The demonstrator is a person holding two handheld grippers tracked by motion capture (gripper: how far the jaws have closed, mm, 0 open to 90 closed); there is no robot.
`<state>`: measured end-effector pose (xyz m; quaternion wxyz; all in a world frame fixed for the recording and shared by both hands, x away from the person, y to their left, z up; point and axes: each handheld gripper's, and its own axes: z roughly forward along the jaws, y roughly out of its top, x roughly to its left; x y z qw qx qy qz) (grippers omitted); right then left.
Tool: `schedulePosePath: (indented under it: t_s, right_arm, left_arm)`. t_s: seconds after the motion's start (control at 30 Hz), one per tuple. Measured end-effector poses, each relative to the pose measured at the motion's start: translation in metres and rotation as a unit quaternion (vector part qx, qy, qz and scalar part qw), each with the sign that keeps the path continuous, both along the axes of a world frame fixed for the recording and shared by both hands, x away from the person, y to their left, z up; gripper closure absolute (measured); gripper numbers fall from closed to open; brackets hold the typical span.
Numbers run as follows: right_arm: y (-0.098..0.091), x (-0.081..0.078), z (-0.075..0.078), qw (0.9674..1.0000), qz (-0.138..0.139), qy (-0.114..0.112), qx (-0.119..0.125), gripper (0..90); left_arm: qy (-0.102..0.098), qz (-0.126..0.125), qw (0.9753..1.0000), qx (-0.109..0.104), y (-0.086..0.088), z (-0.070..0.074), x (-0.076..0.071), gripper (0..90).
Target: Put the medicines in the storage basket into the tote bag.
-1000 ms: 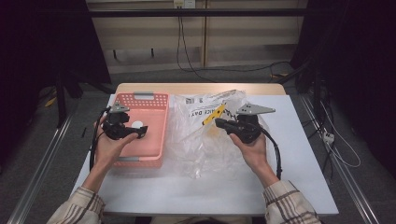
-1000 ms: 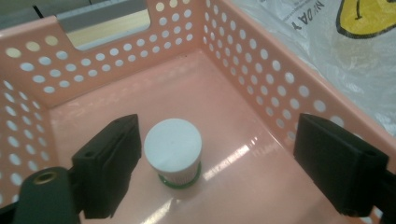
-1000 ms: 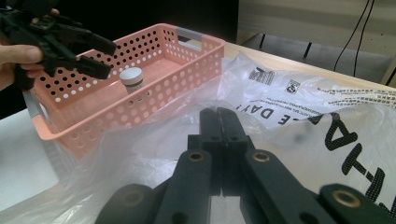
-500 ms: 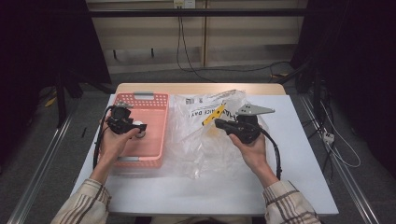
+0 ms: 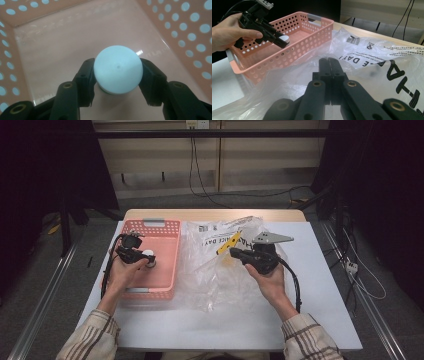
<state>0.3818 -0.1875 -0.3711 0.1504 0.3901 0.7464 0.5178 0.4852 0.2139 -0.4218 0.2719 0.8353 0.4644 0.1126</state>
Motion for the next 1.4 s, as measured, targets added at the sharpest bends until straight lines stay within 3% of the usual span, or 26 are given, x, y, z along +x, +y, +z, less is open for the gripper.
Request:
schedulePosePath:
  t_s: [0.03, 0.13, 0.27, 0.47, 0.5, 0.67, 0.73, 0.8, 0.83, 0.93, 0.97, 1.23, 1.27, 1.3, 1.4]
  right_arm:
    - [0.000, 0.000, 0.000, 1.0000, -0.001, 0.000, 0.002, 90.0]
    - [0.000, 0.000, 0.000, 1.0000, -0.001, 0.000, 0.002, 90.0]
    - [-0.001, 0.000, 0.000, 1.0000, -0.001, -0.001, 0.000, 90.0]
    - [0.000, 0.000, 0.000, 1.0000, -0.002, 0.001, 0.000, 90.0]
    - [0.000, 0.000, 0.000, 1.0000, -0.002, 0.000, 0.000, 90.0]
    - [-0.001, 0.000, 0.000, 1.0000, -0.002, 0.000, 0.000, 90.0]
    - [-0.001, 0.001, -0.001, 1.0000, -0.003, 0.001, -0.001, 90.0]
    - [-0.001, 0.001, -0.001, 1.0000, -0.004, 0.001, -0.001, 90.0]
    - [-0.001, 0.000, -0.001, 1.0000, -0.004, 0.001, -0.003, 90.0]
    - [-0.001, 0.000, -0.001, 1.0000, -0.003, 0.000, -0.003, 90.0]
    - [-0.001, 0.000, -0.001, 1.0000, -0.002, 0.000, -0.004, 90.0]
    - [-0.002, 0.000, -0.001, 1.0000, -0.001, 0.000, 0.000, 90.0]
    - [-0.002, 0.000, -0.001, 1.0000, -0.001, 0.000, -0.002, 90.0]
    - [-0.002, 0.000, -0.001, 1.0000, -0.001, 0.000, -0.002, 90.0]
    - [-0.001, 0.000, -0.001, 1.0000, -0.001, 0.002, -0.003, 90.0]
  left_arm:
    - [-0.001, 0.010, 0.9999, -0.005, 0.000, 0.000, 0.000, 50.8]
    - [0.003, 0.002, 0.9999, -0.011, 0.001, 0.002, -0.001, 51.0]
    - [-0.006, 0.005, 0.9996, -0.026, 0.002, 0.006, -0.002, 51.1]
    - [-0.033, 0.001, 0.9980, -0.054, 0.005, 0.018, -0.010, 51.1]
    - [-0.047, -0.003, 0.9972, -0.059, 0.005, 0.024, -0.014, 51.1]
    - [-0.069, -0.007, 0.9951, -0.070, 0.008, 0.041, -0.022, 51.1]
    - [-0.088, -0.017, 0.9928, -0.079, 0.008, 0.049, -0.029, 51.1]
    - [-0.092, -0.025, 0.9922, -0.081, 0.008, 0.053, -0.032, 51.1]
    - [-0.105, -0.033, 0.9905, -0.084, 0.006, 0.058, -0.037, 51.2]
    - [-0.109, -0.043, 0.9895, -0.084, 0.003, 0.063, -0.042, 51.1]
    - [-0.122, -0.053, 0.9872, -0.089, 0.000, 0.067, -0.047, 51.1]
    - [-0.134, -0.076, 0.9825, -0.105, -0.011, 0.076, -0.063, 51.1]
    - [-0.137, -0.087, 0.9807, -0.110, -0.015, 0.078, -0.066, 51.2]
    - [-0.137, -0.087, 0.9807, -0.110, -0.015, 0.078, -0.066, 51.1]
    - [-0.147, -0.100, 0.9772, -0.115, -0.022, 0.084, -0.073, 51.1]
